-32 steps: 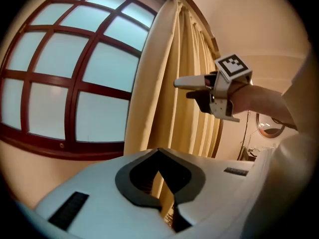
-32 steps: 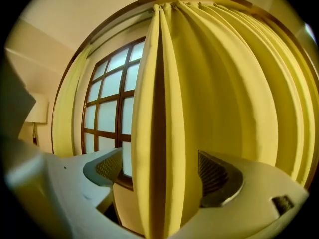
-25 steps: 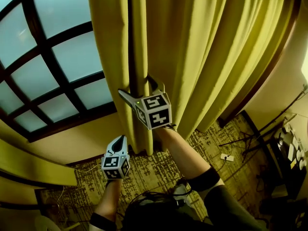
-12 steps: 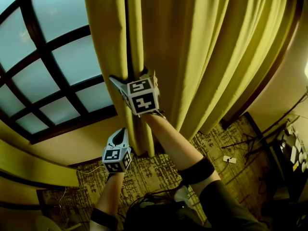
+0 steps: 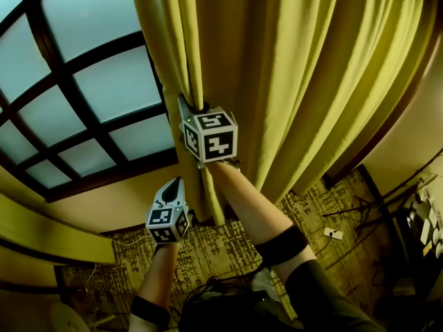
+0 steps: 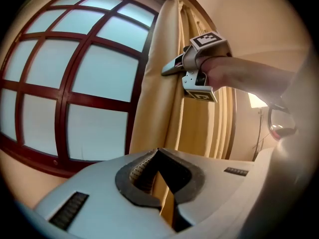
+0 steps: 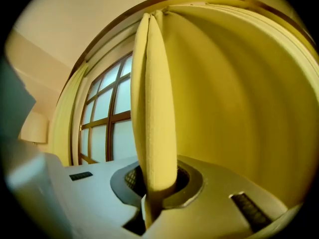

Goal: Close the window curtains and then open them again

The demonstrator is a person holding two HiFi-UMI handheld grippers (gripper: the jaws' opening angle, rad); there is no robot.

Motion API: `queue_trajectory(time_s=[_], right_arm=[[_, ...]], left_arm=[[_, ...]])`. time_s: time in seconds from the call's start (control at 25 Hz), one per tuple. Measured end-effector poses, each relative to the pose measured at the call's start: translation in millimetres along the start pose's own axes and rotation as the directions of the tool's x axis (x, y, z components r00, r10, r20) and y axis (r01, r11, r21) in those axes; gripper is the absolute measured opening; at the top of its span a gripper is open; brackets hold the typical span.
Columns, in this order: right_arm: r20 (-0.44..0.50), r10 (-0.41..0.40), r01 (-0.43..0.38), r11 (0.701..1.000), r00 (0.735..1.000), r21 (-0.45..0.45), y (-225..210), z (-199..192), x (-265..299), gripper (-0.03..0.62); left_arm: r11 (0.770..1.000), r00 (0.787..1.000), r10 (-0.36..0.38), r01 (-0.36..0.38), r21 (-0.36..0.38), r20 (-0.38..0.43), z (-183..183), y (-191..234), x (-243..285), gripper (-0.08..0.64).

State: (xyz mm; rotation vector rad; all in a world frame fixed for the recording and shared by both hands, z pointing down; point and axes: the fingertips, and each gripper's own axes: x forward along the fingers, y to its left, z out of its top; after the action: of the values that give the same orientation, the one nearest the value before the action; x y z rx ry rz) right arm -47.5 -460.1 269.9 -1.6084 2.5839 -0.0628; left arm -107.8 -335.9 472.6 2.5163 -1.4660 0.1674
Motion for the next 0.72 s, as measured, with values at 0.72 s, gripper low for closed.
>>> queue_trajectory(time_s=[0.72], right_arm=[[0.053, 0.071, -0.084, 0.941, 0.996, 0.327, -79.6, 14.0, -26.4, 0.031]], left_arm=[[1.000, 1.000, -0.012, 0.012, 0.012, -0.014, 1.6, -52.9, 44.2, 0.000]])
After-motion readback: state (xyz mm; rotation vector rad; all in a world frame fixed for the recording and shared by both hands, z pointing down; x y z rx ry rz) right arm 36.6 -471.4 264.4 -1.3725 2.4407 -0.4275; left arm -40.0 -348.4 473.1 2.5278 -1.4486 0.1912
